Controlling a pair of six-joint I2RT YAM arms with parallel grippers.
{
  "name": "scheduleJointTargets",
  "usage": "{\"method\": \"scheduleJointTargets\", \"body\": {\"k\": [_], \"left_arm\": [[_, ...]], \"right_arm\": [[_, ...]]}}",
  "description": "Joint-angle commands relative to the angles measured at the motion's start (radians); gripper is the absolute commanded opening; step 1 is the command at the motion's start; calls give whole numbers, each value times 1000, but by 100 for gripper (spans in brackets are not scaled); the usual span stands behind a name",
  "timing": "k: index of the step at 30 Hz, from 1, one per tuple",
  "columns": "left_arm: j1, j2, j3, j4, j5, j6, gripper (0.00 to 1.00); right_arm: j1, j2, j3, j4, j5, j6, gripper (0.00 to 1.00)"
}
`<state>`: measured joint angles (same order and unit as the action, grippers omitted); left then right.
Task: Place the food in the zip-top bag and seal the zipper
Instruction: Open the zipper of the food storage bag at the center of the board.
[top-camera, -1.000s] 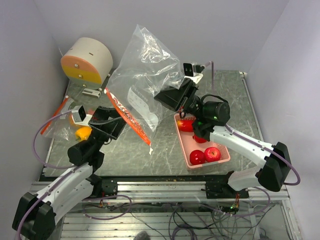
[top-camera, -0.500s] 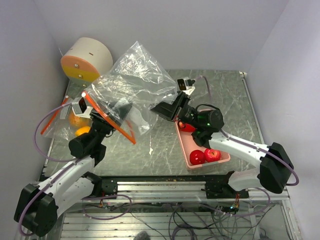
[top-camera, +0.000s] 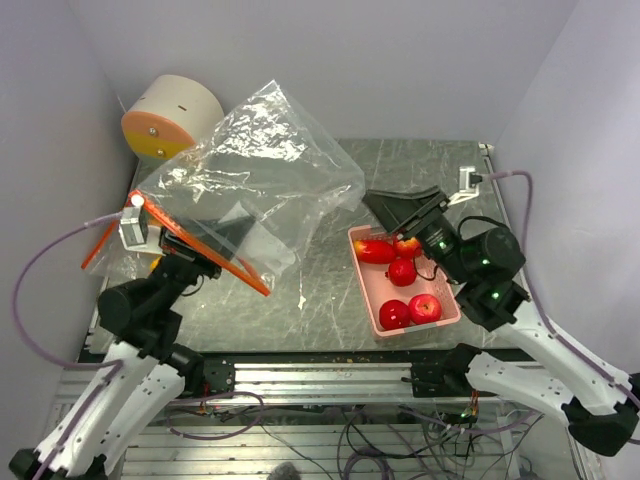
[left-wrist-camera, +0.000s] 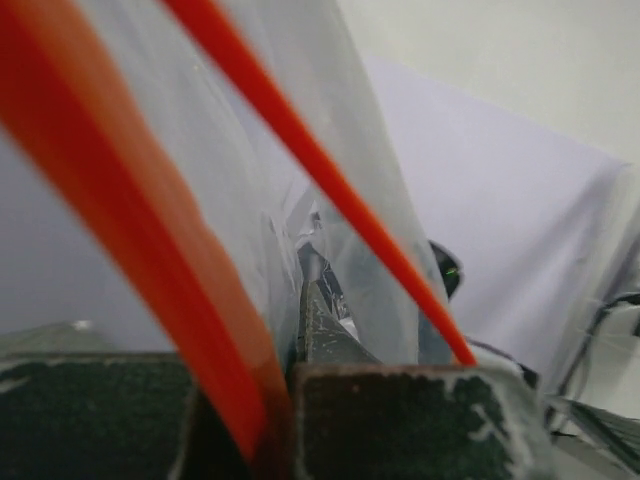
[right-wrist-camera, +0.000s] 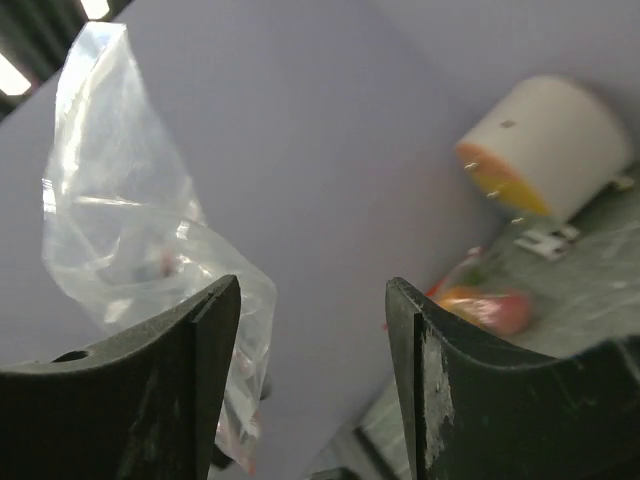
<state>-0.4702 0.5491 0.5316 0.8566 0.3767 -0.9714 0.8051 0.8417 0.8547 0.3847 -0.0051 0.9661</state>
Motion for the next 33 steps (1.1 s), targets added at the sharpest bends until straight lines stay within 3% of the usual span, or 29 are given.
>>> {"method": "scheduleJointTargets", "body": {"k": [1, 6, 10, 17, 33], "left_arm": [[5, -48, 204, -807, -170, 360, 7], [5, 142, 472, -1445, -555, 443, 7], [5, 314, 578, -1641, -685, 451, 7], [6, 370, 546, -1551, -656, 431, 7], [5, 442, 529, -1480, -593, 419, 7]], "right_arm": [[1, -10, 109, -399, 196, -317, 60], [63, 34, 110, -431, 198, -405, 59], [202, 89, 135, -433, 302, -498, 58], [396, 283, 208, -369, 295, -573, 59], [483, 579, 306, -221, 327, -540, 58]]}}
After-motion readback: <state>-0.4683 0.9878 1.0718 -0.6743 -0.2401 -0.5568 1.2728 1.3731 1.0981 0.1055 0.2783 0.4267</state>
